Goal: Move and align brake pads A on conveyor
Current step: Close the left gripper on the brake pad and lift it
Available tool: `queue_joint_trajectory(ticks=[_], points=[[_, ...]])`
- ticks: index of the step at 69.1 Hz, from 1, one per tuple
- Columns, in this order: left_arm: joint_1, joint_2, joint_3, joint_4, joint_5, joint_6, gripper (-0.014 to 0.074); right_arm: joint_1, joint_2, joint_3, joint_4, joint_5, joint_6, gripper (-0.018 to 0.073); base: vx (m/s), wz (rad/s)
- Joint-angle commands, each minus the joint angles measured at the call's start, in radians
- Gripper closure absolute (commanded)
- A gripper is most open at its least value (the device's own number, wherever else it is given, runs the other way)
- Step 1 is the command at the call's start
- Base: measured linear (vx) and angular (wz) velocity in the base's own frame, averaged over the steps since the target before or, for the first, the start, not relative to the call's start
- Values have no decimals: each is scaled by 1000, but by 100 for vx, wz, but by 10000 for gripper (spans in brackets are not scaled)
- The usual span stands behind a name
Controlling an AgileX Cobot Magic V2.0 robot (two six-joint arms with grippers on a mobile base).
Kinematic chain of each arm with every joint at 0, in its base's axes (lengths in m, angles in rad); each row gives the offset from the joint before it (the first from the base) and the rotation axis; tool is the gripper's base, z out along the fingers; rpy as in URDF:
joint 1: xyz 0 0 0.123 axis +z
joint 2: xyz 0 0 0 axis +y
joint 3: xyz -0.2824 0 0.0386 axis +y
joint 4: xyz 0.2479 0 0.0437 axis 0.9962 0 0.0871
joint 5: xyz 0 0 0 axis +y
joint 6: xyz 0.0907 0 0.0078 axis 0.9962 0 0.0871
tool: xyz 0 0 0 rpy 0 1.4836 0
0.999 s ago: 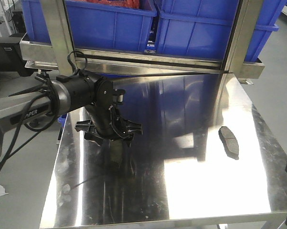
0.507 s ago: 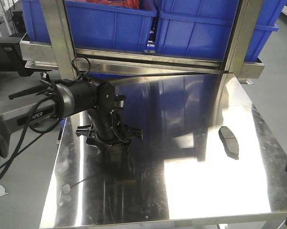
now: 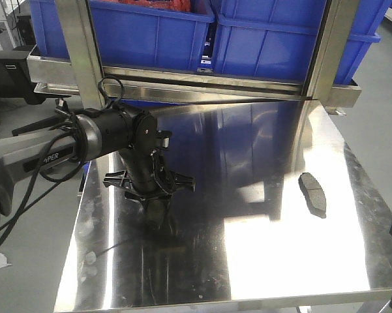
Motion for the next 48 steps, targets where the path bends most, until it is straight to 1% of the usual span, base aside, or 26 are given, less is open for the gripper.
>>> queue_joint_trajectory(ticks=[1,13,22,29,39,43,48], points=[[1,-60,-32,-1,-13,11,338,-1,5,-25,-13,-76,-5,568,0,0],[1,-84,-31,0,-33,54,405,-1,5,-25,-13,-75,-5,568,0,0],[1,-120,-31,12,-55,56,421,-1,5,-25,-13,-76,-5,568,0,0],[1,-149,-31,43,-57,56,419,-1,5,-25,-13,-76,-5,568,0,0],[-8,-208,-20,113,-52,57,419,-1,5,-25,-13,-76,-5,568,0,0],[-15,-249,5,151,-71,57,419,-1,5,-25,-13,-76,-5,568,0,0],[-39,-327,56,200,-104,57,419,-1,5,-25,-13,-76,-5,568,0,0]])
